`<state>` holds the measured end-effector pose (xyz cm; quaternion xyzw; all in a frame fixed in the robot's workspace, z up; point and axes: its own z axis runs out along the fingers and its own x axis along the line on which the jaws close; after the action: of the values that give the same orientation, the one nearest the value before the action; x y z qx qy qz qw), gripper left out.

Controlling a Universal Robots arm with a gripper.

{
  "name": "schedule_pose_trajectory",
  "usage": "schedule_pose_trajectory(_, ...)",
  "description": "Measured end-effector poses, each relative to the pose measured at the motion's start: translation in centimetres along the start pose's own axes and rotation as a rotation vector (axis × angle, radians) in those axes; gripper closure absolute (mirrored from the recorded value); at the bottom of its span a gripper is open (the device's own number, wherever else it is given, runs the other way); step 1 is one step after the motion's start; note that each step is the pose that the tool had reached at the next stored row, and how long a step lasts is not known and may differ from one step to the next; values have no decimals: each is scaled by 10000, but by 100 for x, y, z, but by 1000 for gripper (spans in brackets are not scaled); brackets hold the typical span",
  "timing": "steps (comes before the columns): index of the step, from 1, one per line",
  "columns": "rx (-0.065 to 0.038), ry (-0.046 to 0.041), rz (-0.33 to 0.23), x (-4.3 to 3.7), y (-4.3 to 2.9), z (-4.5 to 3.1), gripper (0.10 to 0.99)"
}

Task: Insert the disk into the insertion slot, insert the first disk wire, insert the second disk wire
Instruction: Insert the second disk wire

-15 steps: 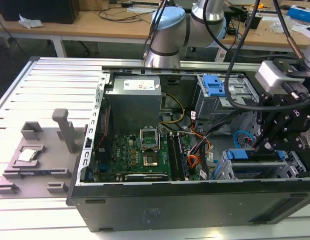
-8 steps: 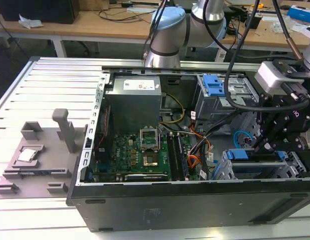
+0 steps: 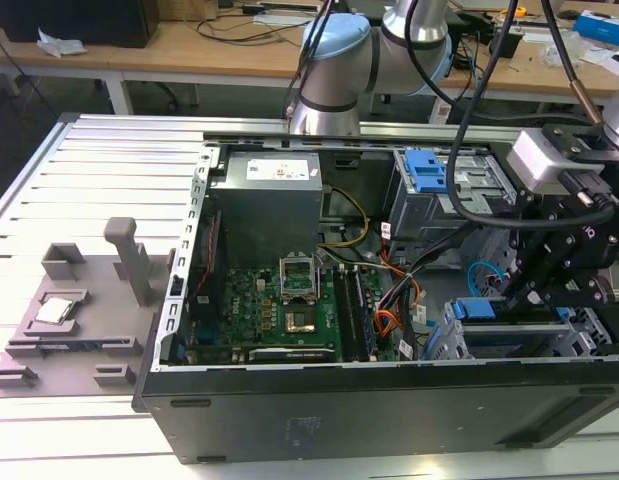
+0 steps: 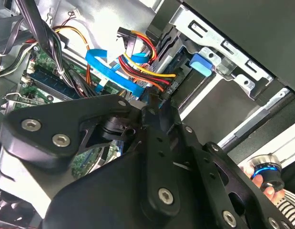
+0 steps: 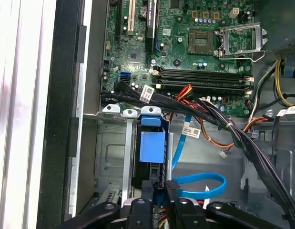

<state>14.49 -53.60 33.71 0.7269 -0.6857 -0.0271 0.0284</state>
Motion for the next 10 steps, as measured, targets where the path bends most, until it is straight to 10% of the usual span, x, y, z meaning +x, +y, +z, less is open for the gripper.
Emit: schedule_pose_trajectory(10,14,10,2,-47,28,-379,980)
